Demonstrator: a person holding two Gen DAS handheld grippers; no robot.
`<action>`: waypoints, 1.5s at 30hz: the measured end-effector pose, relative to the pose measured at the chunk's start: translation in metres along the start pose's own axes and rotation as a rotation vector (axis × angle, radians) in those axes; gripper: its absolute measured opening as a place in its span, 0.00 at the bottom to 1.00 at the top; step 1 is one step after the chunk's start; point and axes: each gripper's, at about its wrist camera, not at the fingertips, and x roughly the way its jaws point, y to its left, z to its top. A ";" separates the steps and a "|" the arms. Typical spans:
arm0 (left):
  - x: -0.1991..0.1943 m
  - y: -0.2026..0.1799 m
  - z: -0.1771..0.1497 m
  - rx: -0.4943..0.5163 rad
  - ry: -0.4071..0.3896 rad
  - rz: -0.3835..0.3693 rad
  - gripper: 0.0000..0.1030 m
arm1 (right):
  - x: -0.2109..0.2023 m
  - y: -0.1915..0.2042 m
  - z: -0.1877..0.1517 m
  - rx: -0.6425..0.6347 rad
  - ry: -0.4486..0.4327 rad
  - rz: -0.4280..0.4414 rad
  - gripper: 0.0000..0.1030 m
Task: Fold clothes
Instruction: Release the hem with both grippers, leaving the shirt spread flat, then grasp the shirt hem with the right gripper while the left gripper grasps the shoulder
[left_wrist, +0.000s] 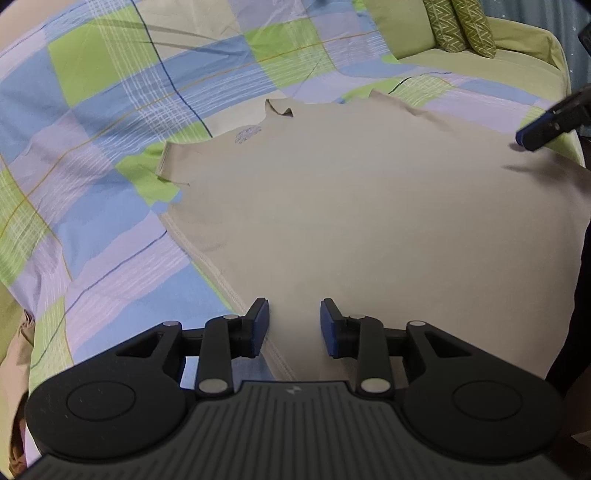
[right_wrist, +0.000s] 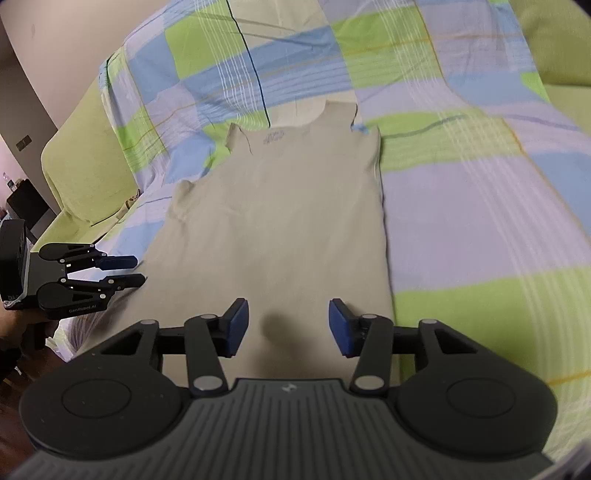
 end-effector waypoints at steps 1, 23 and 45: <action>-0.001 0.001 0.002 0.003 -0.004 -0.001 0.37 | -0.002 0.001 0.004 -0.010 -0.005 -0.004 0.47; 0.120 0.156 0.116 -0.225 -0.163 -0.056 0.55 | 0.121 -0.032 0.192 -0.149 -0.073 0.090 0.48; 0.212 0.169 0.137 0.199 -0.101 -0.009 0.18 | 0.302 -0.050 0.258 -0.770 0.163 -0.056 0.41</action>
